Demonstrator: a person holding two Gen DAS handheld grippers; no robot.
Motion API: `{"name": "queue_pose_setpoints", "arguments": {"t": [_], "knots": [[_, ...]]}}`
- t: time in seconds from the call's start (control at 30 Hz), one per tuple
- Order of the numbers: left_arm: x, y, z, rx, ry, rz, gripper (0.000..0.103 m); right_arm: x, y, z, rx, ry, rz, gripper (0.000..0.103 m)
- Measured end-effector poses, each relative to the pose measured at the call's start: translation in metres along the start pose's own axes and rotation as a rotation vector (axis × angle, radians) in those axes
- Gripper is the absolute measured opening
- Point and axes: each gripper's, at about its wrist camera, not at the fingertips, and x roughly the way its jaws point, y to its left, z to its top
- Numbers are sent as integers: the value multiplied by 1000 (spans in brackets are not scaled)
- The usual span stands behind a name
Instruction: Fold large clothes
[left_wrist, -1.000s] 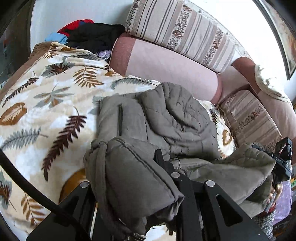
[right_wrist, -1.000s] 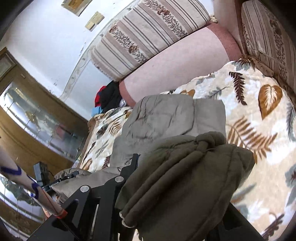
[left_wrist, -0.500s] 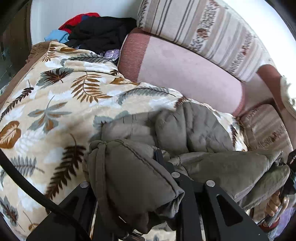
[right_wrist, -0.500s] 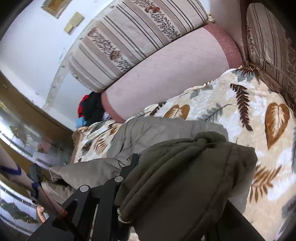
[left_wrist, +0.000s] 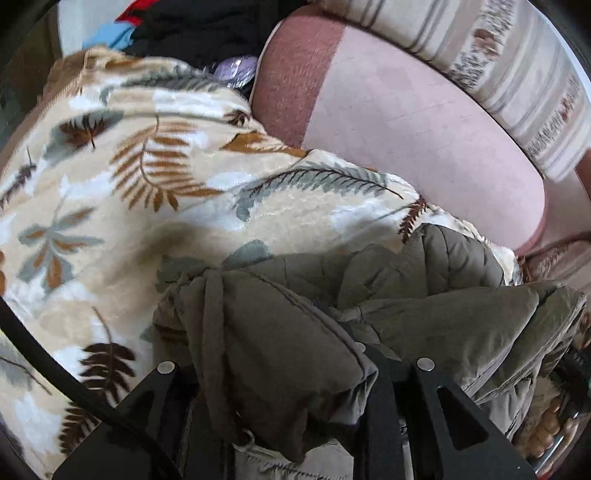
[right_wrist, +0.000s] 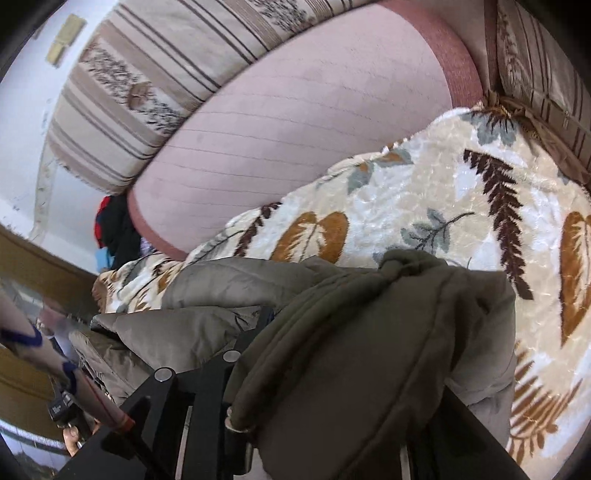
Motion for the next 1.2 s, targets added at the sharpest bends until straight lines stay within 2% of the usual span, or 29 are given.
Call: {"name": "queue_pose_setpoints", "arguments": {"t": [0.07, 0.13, 0.17, 0.23, 0.27, 0.3, 0.37, 0.43, 0.5, 0.53, 0.67, 0.73, 0.83, 0.93, 1.03, 1.2], "knots": [[2, 6, 0, -30, 6, -41, 24, 6, -5, 2, 38, 17, 0, 26], [-6, 15, 2, -61, 4, -114, 28, 3, -8, 1, 57, 11, 22, 28], [-13, 22, 2, -97, 2, -180, 33, -2, -8, 0, 54, 3, 36, 33], [-26, 32, 2, -148, -3, -291, 44, -14, -6, -3, 47, -34, 71, 53], [-35, 37, 0, -173, -7, -362, 56, -19, -4, -5, 44, -57, 69, 66], [-43, 40, -1, -188, -14, -410, 67, -28, -2, -7, 37, -88, 59, 75], [-60, 41, -3, -205, -49, -474, 77, -40, 5, -8, 8, -129, 39, 80], [-82, 39, -3, -200, -91, -517, 78, -51, 12, -11, -25, -157, 13, 82], [-96, 31, -3, -172, -119, -493, 80, -69, 25, -18, -96, -222, -32, 89], [-102, 22, -4, -136, -129, -441, 80, -75, 32, -23, -141, -243, -51, 90], [-98, -21, -18, 15, -125, -290, 80, -74, 56, -48, -297, -241, -98, 90], [-82, -47, -29, 80, -97, -263, 80, -56, 68, -64, -386, -208, -142, 90], [-57, -75, -42, 157, -60, -266, 80, -27, 73, -76, -457, -178, -200, 90], [-29, -106, -46, 249, -44, -245, 80, -1, 67, -75, -485, -167, -253, 90], [5, -124, -41, 294, -35, -160, 80, 20, 53, -68, -474, -159, -278, 90], [42, -128, -21, 295, -43, -89, 94, 40, 39, -50, -450, -163, -271, 90]]}}
